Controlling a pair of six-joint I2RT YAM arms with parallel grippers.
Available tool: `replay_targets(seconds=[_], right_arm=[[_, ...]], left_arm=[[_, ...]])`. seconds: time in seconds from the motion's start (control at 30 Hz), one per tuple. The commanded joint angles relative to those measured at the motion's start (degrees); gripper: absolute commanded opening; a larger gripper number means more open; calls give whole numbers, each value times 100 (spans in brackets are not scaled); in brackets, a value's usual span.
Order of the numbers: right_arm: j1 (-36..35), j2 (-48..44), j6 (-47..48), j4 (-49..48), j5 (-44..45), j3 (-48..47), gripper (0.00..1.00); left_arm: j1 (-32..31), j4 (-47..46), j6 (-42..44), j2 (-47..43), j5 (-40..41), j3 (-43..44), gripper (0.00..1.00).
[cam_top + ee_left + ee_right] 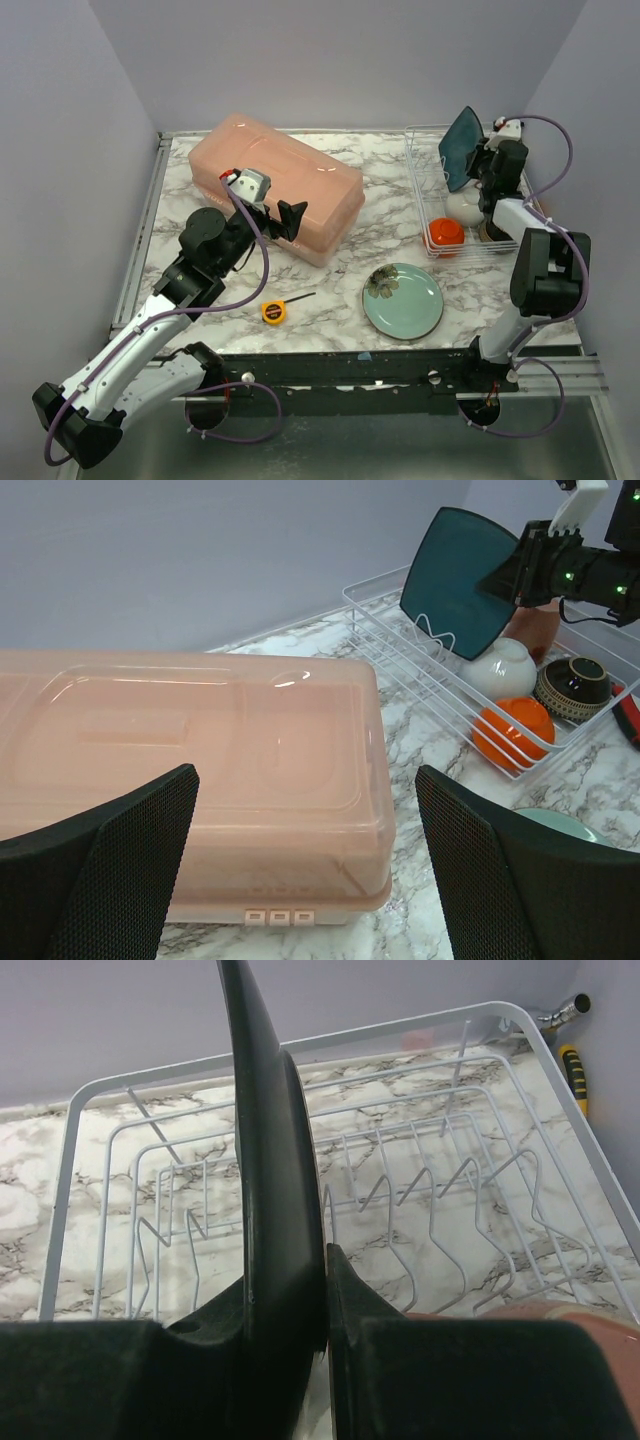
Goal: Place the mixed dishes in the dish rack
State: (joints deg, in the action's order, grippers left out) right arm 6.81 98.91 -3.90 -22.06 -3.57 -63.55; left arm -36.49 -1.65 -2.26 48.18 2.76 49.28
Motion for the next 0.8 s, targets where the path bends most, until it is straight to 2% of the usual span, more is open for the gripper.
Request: replay_targets(seconds=[0.0, 0.03, 0.13, 0.23, 0.43, 0.67, 0.73, 0.77], right_arm=[[-183, -55, 238, -706, 237, 373, 4], [-213, -50, 244, -703, 264, 414, 6], [-272, 52, 172, -763, 324, 474, 21], [-312, 185, 124, -643, 330, 369, 32], [-434, 51, 116, -629, 826, 421, 55], [-436, -200, -234, 441, 1632, -68, 77], [-442, -309, -461, 938, 1930, -243, 94], [-439, -368, -559, 1168, 1989, -307, 98]], left_arm=[[-28, -110, 35, 3, -151, 15, 89], [-24, -103, 29, 4, -165, 12, 89], [-32, -89, 7, 35, -197, 27, 89], [-30, -76, 4, 42, -189, 30, 89], [-21, -66, 15, 50, -158, 29, 89], [-28, -31, 6, 88, -171, 56, 89], [-23, -27, 6, 84, -175, 64, 89], [-26, -28, -1, 86, -177, 67, 89]])
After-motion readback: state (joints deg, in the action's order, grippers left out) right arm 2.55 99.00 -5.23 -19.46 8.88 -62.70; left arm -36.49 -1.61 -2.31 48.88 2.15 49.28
